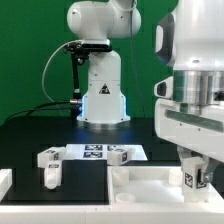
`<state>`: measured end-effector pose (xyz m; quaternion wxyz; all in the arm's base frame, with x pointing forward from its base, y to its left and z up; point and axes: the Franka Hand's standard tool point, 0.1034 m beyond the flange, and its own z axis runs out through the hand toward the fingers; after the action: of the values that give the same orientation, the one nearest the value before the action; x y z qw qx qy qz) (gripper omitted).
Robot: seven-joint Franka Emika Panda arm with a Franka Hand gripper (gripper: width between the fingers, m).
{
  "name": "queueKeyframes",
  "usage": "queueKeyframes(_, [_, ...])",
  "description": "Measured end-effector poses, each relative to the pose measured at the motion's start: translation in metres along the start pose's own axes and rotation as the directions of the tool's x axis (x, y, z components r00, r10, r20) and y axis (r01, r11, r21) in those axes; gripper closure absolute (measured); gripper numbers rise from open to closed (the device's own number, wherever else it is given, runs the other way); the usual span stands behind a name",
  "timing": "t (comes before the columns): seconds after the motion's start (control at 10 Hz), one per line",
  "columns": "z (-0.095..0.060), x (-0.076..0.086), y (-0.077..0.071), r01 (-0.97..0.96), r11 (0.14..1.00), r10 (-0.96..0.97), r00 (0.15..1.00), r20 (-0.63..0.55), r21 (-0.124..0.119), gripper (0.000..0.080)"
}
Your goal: Assemble one leg
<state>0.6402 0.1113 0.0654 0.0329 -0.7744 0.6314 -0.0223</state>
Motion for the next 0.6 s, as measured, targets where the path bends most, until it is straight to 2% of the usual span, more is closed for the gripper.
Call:
queueKeyframes(0.1, [-0.0001, -0.0008, -0.0005, -0.156, 0.988, 0.156, 0.988, 0.017, 0.003, 0.0515])
queueKeyframes(0.3, [0.0003, 0.0006, -0.0011, -0.414, 0.910, 0.413, 0.909, 0.055, 0.003, 0.0515])
queueKeyframes(0.6, [0.0006, 0.0001, -0.0011, -0.487, 0.874, 0.486, 0.872, 0.058, 0.003, 0.0515])
